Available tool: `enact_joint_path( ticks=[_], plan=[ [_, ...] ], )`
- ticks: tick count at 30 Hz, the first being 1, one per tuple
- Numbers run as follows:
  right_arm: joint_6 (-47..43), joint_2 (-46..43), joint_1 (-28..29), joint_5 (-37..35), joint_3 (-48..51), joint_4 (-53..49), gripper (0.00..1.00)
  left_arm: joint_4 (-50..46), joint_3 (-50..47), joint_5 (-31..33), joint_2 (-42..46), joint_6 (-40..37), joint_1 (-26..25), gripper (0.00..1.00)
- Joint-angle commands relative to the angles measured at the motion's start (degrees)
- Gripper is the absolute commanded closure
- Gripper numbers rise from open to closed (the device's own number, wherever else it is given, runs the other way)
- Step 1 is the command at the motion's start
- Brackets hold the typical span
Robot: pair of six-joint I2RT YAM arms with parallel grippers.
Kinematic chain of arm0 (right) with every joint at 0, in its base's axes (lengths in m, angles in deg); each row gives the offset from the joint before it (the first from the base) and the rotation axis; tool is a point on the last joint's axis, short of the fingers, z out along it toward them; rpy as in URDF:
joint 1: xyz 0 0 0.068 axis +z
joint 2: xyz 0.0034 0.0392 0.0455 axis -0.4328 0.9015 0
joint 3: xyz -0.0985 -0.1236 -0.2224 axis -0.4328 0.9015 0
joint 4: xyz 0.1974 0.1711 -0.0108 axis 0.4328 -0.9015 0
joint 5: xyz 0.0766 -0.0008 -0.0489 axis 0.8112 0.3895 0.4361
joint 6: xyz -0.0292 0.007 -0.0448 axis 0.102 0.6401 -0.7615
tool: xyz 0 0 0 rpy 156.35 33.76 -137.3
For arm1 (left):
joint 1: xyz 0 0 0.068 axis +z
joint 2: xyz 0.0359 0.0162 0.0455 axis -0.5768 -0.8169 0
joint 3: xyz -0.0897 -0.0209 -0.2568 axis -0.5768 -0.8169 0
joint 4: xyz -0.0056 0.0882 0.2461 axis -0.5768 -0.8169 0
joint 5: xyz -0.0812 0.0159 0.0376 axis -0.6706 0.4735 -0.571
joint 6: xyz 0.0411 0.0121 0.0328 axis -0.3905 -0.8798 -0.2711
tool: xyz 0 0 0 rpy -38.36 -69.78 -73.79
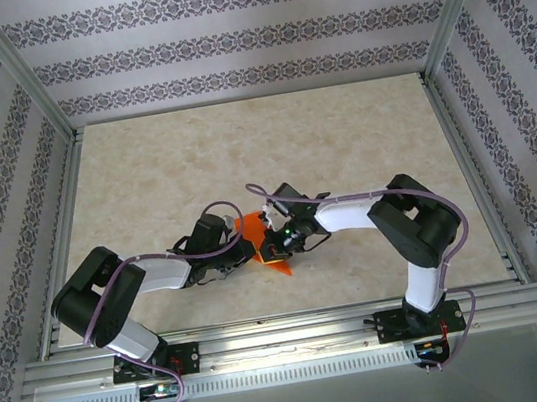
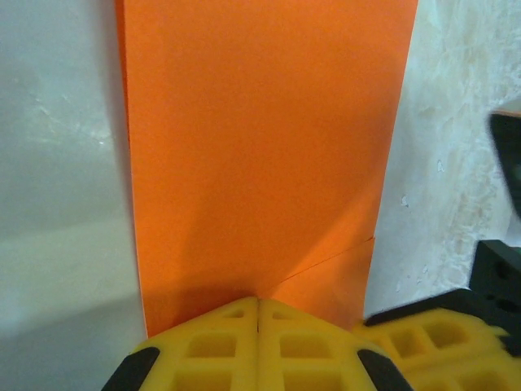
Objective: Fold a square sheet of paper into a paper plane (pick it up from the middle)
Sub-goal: Third fold the triangle at the center of the table.
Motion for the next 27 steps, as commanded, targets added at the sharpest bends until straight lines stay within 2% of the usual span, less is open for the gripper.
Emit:
enact_joint_path(
  ticks=[1, 10, 17, 22, 27],
  plan=[
    [0.2, 2.0, 0.2, -1.9, 0.7, -0.5, 0.96, -4.2, -1.2, 2.0, -0.3, 0.0, -0.3, 0.99],
    [-1.0, -3.9, 0.0, 0.5, 7.9, -0.6, 0.95, -4.6, -2.4, 3.7, -0.2, 0.9, -0.3, 1.00],
    [0.5, -6.7, 0.4, 1.4, 4.2, 0.6, 0.94, -3.9, -2.1, 2.9, -0.4, 1.0, -0.4, 1.00],
    [1.0, -3.0, 0.2, 1.0, 0.5, 1.6, 0.94, -3.7, -1.9, 2.7, -0.4, 0.9, -0.3, 1.00],
    [0.8, 0.8, 0.2, 1.1, 1.9, 2.6, 0.94, -3.9, -1.7, 2.8, -0.4, 1.0, -0.3, 1.00]
  ],
)
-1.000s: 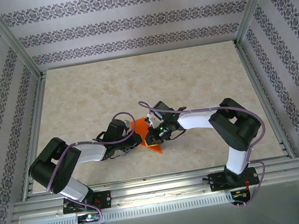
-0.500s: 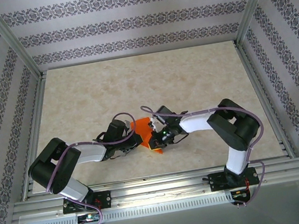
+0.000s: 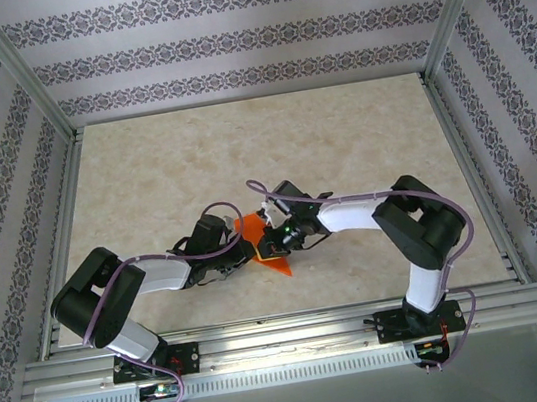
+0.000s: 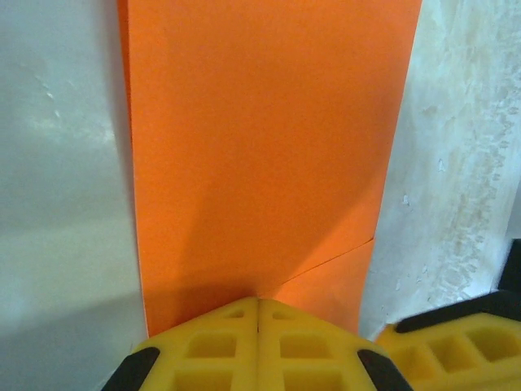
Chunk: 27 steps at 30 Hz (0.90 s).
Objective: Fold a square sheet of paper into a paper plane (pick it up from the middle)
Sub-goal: Third fold the triangle at the center of the table.
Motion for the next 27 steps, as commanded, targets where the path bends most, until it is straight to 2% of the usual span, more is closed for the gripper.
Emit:
enact_joint_path(
  ticks=[1, 10, 21, 27],
  plan=[
    [0.3, 2.1, 0.1, 0.0, 2.3, -0.1, 0.94, -4.2, -1.4, 2.9, -0.5, 0.2, -0.1, 1.00],
    [0.9, -5.6, -0.5, 0.9, 15.6, 4.0, 0.92, -4.1, -2.5, 3.6, -0.7, 0.7, -0.1, 1.00],
    [0.1, -17.1, -3.1, 1.3, 24.0, 4.3, 0.91, -2.4, -2.9, 3.3, 0.0, 2.4, -0.1, 1.00],
    [-1.8, -26.9, -4.4, -5.8, 22.2, 0.1, 0.87, -0.4, -4.4, 5.7, 2.8, 7.3, -1.3, 1.00]
  ],
)
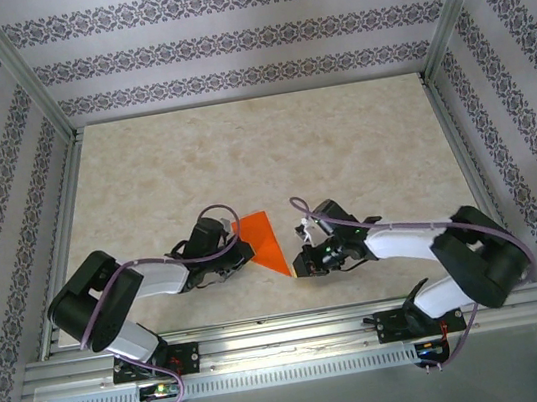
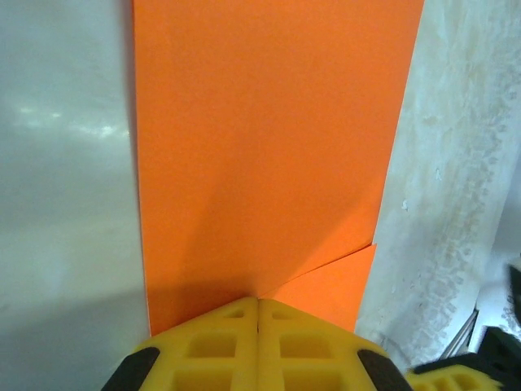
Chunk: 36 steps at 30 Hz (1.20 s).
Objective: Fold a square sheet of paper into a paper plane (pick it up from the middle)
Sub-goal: Third fold the triangle at the center of the table.
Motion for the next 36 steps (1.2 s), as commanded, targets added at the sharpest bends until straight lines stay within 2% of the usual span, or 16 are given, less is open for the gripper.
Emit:
enact_joint_path(
  ticks=[1, 6, 7, 9, 11, 16, 18, 20, 23, 26, 31, 36],
  plan=[
    [-2.1, -4.5, -0.8, -6.4, -1.6, -3.1, 0.86, -2.4, -2.0, 5.1, 2.0, 4.2, -1.9, 1.00],
    [-2.4, -5.1, -1.6, -10.1, -3.7, -3.9, 0.82, -4.8, -2.0, 13.1, 7.9, 9.1, -6.7, 1.00],
    [-2.4, -4.6, -1.6, -10.2, -4.4, -4.0, 0.81, -6.0, -1.8, 14.8, 9.2, 9.7, -7.7, 0.95],
    [-1.9, -3.7, -1.6, -10.2, -5.3, -3.7, 0.80, -8.6, -1.3, 17.2, 12.3, 9.7, -8.7, 0.93],
    [-1.7, -2.9, -1.5, -10.3, -5.9, -3.2, 0.80, -12.2, -1.2, 19.4, 16.4, 8.5, -8.8, 0.76],
    [-1.4, -0.2, -0.6, -10.2, -7.4, -2.2, 0.77, -25.1, 0.4, 22.8, 26.0, 2.0, -7.2, 0.57],
    [-1.6, 1.6, 0.1, -10.4, -8.5, -2.1, 0.76, -24.6, -1.0, 19.2, 28.0, 0.2, -4.6, 0.51],
    [-1.7, 3.8, 0.6, -10.4, -10.0, -2.1, 0.75, -21.2, -3.2, 12.6, 28.6, -1.0, -0.9, 0.48],
    [-1.2, 6.6, 1.0, -10.9, -12.1, -2.1, 0.75, -18.2, -4.3, 4.7, 26.8, -2.2, 3.4, 0.47],
    [-0.5, 9.5, 1.2, -10.5, -13.9, -2.0, 0.76, -15.1, -4.1, -0.2, 23.5, -3.2, 5.5, 0.52],
    [0.1, 11.7, 1.5, -10.5, -15.0, -1.4, 0.77, -7.1, -3.5, -6.0, 16.6, -2.2, 7.3, 0.54],
    [0.5, 12.3, 1.6, -10.2, -14.8, -0.8, 0.77, -4.4, -2.0, -7.1, 11.0, -1.8, 8.0, 0.58]
  ],
)
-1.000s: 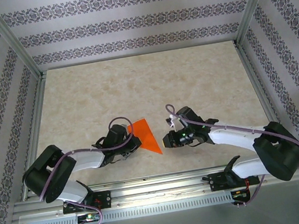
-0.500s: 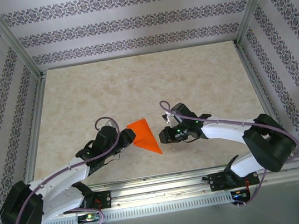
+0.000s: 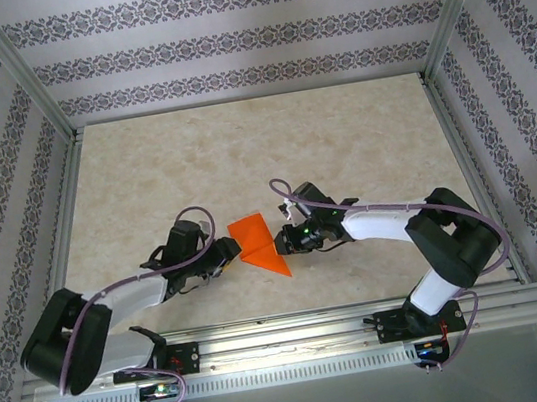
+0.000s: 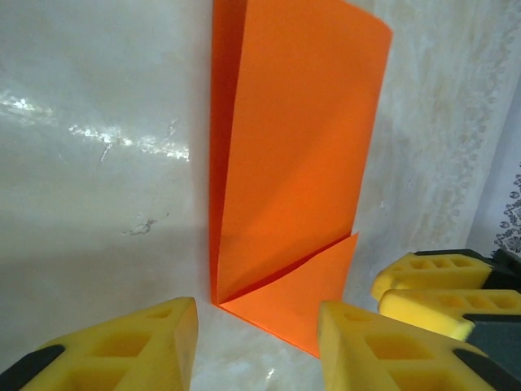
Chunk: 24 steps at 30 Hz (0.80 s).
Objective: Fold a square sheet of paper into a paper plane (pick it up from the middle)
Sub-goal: Third fold the triangle at the center of the table, then fourth fold the wing at the center of the table.
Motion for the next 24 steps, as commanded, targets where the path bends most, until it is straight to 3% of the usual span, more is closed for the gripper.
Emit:
enact_joint_path(
  ticks=[1, 14, 24],
  plan=[
    [0.7, 0.8, 0.5, -0.5, -0.9, 0.7, 0.77, 5.7, 1.7, -3.0, -2.6, -0.8, 1.1, 0.58],
    [1.2, 0.5, 0.5, -0.1, -0.2, 1.3, 0.77, 7.3, 4.6, -3.5, -10.1, -0.6, 1.8, 0.62],
    [1.2, -0.3, 0.6, -0.7, 0.7, 1.4, 0.77, 8.5, 3.9, -3.5, -7.7, 0.6, 1.8, 0.67]
  ],
)
